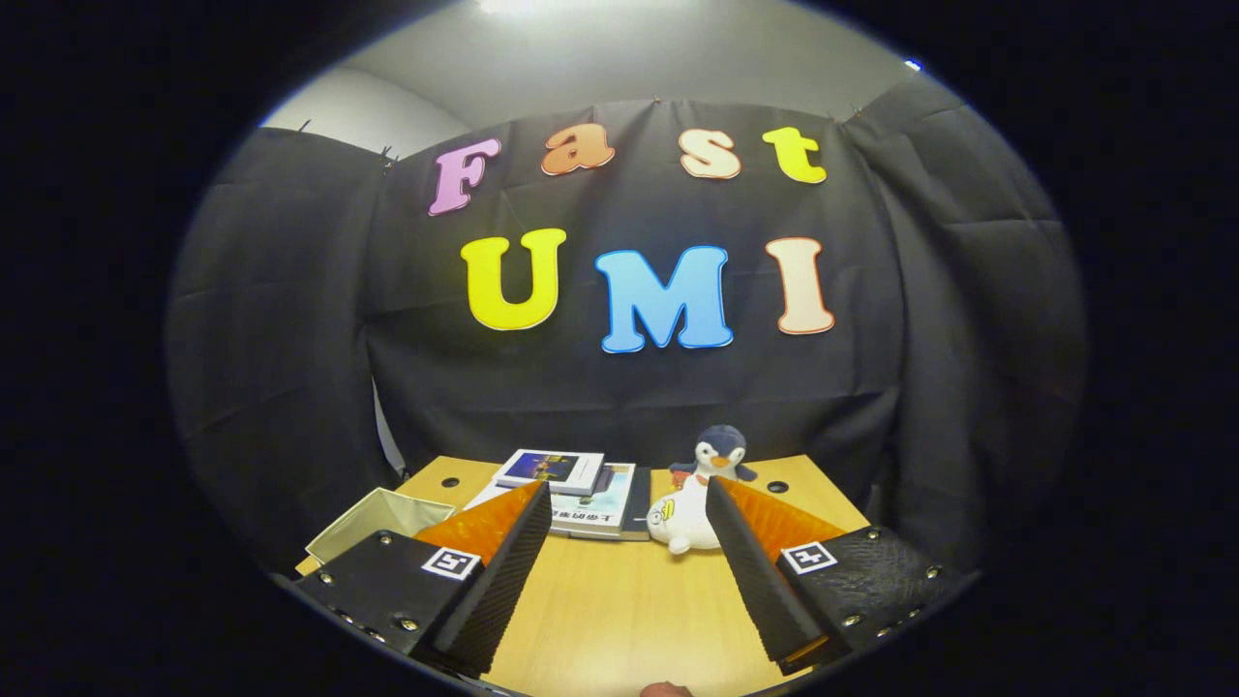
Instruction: Open the storage box then place both shoes into the box .Put the left shoe in first, then the right shoe, with the right side of both shoes facing outward in a uniform manner.
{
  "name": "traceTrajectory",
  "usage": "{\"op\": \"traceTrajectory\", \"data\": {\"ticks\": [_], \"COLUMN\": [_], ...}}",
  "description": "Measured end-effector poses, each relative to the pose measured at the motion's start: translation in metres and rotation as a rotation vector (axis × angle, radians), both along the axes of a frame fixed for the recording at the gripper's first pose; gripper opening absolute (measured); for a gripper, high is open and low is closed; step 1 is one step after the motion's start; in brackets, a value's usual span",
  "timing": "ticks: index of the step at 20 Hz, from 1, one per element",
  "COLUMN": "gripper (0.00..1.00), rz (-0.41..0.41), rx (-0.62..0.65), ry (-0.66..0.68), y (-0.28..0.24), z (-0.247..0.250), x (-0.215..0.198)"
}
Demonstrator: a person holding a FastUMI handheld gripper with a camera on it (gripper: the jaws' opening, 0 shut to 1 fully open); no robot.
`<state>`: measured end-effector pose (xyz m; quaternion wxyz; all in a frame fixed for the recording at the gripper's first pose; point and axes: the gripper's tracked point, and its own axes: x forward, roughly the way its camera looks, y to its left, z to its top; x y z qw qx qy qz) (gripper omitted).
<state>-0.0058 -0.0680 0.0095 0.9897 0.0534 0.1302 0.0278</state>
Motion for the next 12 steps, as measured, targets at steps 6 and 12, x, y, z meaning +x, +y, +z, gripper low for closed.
{"op": "traceTrajectory", "data": {"ticks": [6,12], "gripper": [0.97,0.97], "rz": [-0.052,-0.081], "rx": [0.040,0.035], "ry": [-0.053,-0.078], "y": [-0.029,-0.029], "z": [0.006,0.014], "x": [-0.003,-0.004]}}
